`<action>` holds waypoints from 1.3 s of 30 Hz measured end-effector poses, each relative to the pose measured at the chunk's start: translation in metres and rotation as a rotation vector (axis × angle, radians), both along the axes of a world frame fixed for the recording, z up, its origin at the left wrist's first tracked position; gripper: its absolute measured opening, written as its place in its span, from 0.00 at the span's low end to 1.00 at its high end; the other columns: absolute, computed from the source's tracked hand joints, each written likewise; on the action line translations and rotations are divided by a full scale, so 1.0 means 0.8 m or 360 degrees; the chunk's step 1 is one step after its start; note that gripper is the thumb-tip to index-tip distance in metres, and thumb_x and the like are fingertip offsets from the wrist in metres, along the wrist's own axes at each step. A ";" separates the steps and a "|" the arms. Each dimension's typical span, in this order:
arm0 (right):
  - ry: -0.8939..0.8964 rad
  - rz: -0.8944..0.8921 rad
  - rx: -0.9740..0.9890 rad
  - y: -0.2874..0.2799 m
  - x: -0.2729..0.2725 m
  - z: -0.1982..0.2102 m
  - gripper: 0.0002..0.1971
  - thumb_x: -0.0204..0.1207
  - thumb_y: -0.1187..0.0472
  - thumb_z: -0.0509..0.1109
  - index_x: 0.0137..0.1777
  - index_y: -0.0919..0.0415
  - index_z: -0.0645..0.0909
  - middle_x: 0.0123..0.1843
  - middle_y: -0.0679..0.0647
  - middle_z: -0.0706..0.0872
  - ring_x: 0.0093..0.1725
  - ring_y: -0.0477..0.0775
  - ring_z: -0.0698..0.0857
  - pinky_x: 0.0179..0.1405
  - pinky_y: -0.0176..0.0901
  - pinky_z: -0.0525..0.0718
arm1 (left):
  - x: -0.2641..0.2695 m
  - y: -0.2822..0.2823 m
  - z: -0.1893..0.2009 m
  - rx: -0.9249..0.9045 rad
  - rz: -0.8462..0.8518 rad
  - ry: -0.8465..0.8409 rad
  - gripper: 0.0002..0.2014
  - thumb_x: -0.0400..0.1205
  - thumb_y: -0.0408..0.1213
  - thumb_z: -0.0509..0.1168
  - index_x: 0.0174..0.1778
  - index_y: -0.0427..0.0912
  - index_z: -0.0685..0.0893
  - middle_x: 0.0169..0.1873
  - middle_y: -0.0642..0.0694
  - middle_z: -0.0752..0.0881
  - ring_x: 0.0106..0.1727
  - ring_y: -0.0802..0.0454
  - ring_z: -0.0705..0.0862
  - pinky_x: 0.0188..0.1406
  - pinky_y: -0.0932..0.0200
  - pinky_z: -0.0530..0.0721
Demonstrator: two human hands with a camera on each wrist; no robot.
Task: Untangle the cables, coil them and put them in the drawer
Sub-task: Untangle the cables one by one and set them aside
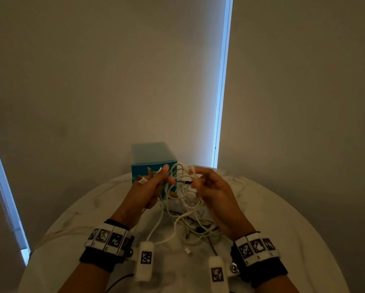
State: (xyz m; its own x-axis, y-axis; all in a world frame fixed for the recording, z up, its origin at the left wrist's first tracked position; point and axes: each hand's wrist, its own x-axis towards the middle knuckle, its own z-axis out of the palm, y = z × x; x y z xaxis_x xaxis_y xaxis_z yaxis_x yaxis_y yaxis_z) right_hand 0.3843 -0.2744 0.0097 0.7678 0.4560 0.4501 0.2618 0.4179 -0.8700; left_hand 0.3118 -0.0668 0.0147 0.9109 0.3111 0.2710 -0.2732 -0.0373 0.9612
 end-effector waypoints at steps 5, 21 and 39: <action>-0.0588 0.0185 -0.0905 0.007 -0.016 -0.010 0.13 0.84 0.65 0.77 0.63 0.49 0.93 0.48 0.44 0.94 0.53 0.44 0.92 0.55 0.38 0.87 | -0.004 0.004 0.000 0.0134 -0.0095 0.0087 0.28 0.81 0.66 0.74 0.48 0.39 0.96 0.33 0.39 0.72 0.28 0.52 0.61 0.30 0.52 0.55; -0.0616 -0.0046 -0.1270 0.033 -0.013 -0.024 0.21 0.91 0.60 0.64 0.75 0.35 0.86 0.72 0.40 0.89 0.67 0.43 0.86 0.71 0.46 0.86 | -0.012 0.016 0.017 -0.0096 0.0504 -0.0386 0.13 0.91 0.46 0.68 0.59 0.44 0.94 0.28 0.60 0.86 0.23 0.66 0.80 0.23 0.71 0.76; 0.0127 -0.0286 -0.0074 -0.002 0.016 -0.001 0.10 0.90 0.54 0.71 0.59 0.53 0.94 0.58 0.57 0.95 0.51 0.64 0.87 0.48 0.55 0.83 | -0.008 -0.049 0.014 0.0770 -0.0173 -0.0248 0.13 0.92 0.52 0.64 0.65 0.61 0.93 0.60 0.56 0.94 0.60 0.51 0.92 0.64 0.41 0.91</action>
State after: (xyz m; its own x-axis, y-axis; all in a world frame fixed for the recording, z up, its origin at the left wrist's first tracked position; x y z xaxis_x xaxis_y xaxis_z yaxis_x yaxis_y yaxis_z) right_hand 0.3969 -0.2757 0.0090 0.8711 0.3274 0.3661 0.2579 0.3293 -0.9083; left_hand 0.3053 -0.1060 0.0256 0.8683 0.0227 0.4955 -0.4388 -0.4307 0.7886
